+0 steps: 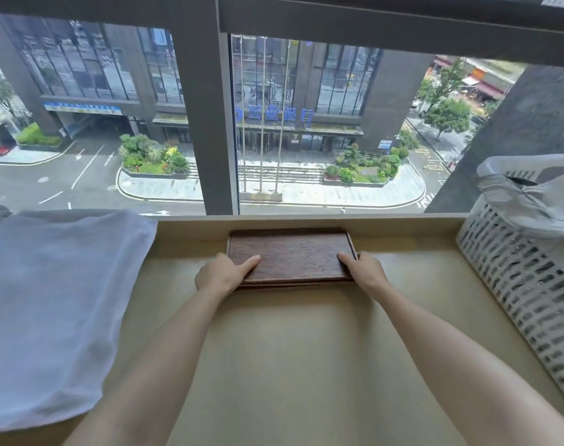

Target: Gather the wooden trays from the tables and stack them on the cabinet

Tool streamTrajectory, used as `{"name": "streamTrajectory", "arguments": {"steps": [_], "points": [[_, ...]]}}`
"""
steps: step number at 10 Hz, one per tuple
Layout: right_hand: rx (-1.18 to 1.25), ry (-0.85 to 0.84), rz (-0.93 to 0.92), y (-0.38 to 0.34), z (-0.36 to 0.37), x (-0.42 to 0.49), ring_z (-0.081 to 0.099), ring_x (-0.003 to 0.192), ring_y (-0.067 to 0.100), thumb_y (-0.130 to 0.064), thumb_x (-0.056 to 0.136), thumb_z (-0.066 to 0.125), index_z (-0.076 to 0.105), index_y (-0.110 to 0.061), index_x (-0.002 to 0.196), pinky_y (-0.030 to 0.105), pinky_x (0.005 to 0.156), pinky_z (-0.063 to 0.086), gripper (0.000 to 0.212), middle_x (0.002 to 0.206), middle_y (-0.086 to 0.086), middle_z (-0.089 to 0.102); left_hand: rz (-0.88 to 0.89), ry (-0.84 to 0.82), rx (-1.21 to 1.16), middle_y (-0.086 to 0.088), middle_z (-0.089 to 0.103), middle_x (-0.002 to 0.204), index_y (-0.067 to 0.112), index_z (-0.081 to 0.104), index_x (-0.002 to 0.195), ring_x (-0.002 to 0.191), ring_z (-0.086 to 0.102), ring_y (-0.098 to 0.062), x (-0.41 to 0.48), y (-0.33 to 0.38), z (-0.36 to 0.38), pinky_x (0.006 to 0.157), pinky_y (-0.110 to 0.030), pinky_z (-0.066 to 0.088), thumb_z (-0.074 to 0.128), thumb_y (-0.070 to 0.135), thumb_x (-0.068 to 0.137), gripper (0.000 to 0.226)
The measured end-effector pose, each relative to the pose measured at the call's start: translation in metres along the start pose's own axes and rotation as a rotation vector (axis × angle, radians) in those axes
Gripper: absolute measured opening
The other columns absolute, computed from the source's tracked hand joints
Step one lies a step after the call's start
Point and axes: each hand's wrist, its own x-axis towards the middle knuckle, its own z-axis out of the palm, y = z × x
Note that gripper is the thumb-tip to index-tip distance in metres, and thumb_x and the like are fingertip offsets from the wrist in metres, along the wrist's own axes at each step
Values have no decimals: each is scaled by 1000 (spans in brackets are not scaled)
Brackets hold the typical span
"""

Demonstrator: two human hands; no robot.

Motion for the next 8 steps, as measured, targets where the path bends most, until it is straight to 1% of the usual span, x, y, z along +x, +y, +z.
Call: {"name": "streamTrajectory", "arguments": {"steps": [1,2,3,4,5,6,7,8], "points": [[-46,-4,1,0,-1,7,55,104,32,-44,91,49,55,1,110,34,78,38,49,116,18,60,35,-9,46,-13,67,107,9,50,79,95,60,-30,4,3,0,71,-31,42,45,72,79,63],[-141,1,-31,-3,-2,8,54,112,34,-43,93,44,53,1,116,37,87,41,50,122,19,58,48,-1,109,-12,67,110,7,58,93,103,62,-31,7,7,-3,73,-31,44,42,73,79,68],[-242,-3,-48,-7,0,6,53,115,35,-45,94,38,51,-1,122,39,93,42,54,125,19,57,54,-2,177,-12,68,110,9,58,91,105,62,-31,10,7,-5,72,-30,43,40,74,79,69],[-320,-7,-45,-9,3,4,51,118,34,-46,95,34,49,-2,125,38,94,42,55,128,19,56,59,13,193,-14,65,117,4,57,110,111,59,-32,12,7,-7,78,-33,47,42,74,78,78],[-349,-13,-28,-13,3,3,50,121,34,-46,95,33,47,-3,128,38,94,41,56,131,19,54,55,23,165,-16,61,124,2,48,123,116,56,-34,12,10,-7,87,-36,48,47,70,79,81],[-363,-33,4,-15,4,1,46,126,34,-44,96,31,42,-2,133,38,98,39,57,137,19,49,51,22,136,-17,58,128,1,44,126,119,54,-34,10,12,-6,90,-38,47,48,63,84,75],[-354,-65,16,-15,3,1,41,129,36,-43,97,30,38,0,136,41,103,36,58,141,21,41,37,-17,89,-15,54,133,1,45,129,123,51,-32,8,11,-5,95,-38,45,43,55,90,66],[-346,-46,-13,-22,2,-7,40,129,35,-43,97,30,35,-2,137,44,104,37,57,141,20,40,68,10,108,-15,48,138,2,43,133,126,47,-32,2,11,-13,99,-41,42,36,50,95,62]]}}
